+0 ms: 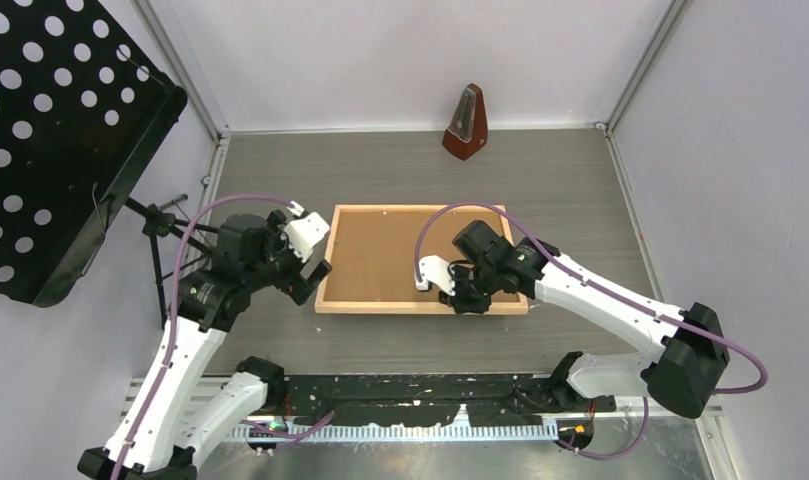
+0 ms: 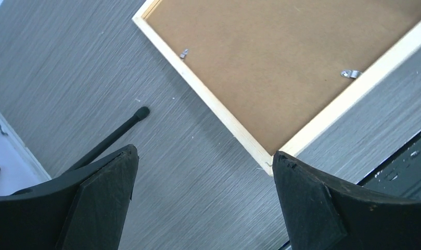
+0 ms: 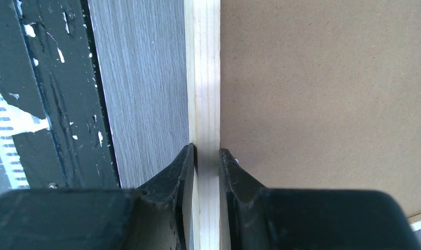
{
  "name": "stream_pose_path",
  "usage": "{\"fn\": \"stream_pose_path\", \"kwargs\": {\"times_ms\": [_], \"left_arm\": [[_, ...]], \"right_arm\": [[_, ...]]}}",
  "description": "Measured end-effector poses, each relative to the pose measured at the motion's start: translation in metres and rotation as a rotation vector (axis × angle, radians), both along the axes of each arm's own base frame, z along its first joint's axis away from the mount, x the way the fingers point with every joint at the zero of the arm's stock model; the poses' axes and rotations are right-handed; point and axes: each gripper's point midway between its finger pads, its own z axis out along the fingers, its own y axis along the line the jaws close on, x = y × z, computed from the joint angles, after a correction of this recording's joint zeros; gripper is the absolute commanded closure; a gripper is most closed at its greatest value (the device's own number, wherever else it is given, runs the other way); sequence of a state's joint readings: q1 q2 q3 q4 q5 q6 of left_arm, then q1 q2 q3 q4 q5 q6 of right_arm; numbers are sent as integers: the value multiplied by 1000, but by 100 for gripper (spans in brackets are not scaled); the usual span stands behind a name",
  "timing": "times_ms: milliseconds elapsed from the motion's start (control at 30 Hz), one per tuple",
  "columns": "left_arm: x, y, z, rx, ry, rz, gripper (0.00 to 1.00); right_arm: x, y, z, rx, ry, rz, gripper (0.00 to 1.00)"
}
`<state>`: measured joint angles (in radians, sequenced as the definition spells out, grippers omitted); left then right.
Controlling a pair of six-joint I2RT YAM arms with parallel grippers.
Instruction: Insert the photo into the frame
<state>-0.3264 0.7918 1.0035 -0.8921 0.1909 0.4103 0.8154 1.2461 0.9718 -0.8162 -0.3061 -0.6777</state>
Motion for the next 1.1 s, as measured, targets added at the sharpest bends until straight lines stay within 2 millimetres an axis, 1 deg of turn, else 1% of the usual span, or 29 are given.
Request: {"fn": "stream_pose_path", "kwargs": {"times_ms": [167, 267, 367, 567, 700, 833, 1000, 1100], "left_arm": [[-8, -15, 0, 26, -18, -100, 0], [-14, -26, -4, 51, -24, -169, 0], [-20, -38, -12, 86, -18, -238, 0], [-30, -63, -36, 146, 31, -351, 0], [-34, -72, -52, 180, 40, -395, 0], [-30, -77, -65, 210, 10, -394, 0], [-20, -76, -84, 241, -50, -377, 0], [-13, -76, -88, 251, -97, -370, 0]], "right_arm": [[0, 1, 9, 7, 7, -7, 94], [0, 1, 13, 9, 14, -15, 94], [-1, 0, 15, 11, 20, -21, 94], [1, -1, 15, 6, 47, -35, 94], [2, -1, 12, 4, 70, -44, 94], [7, 0, 17, 18, 82, -59, 94], [13, 2, 27, 48, 91, -80, 94], [15, 3, 31, 63, 95, -92, 94]]}}
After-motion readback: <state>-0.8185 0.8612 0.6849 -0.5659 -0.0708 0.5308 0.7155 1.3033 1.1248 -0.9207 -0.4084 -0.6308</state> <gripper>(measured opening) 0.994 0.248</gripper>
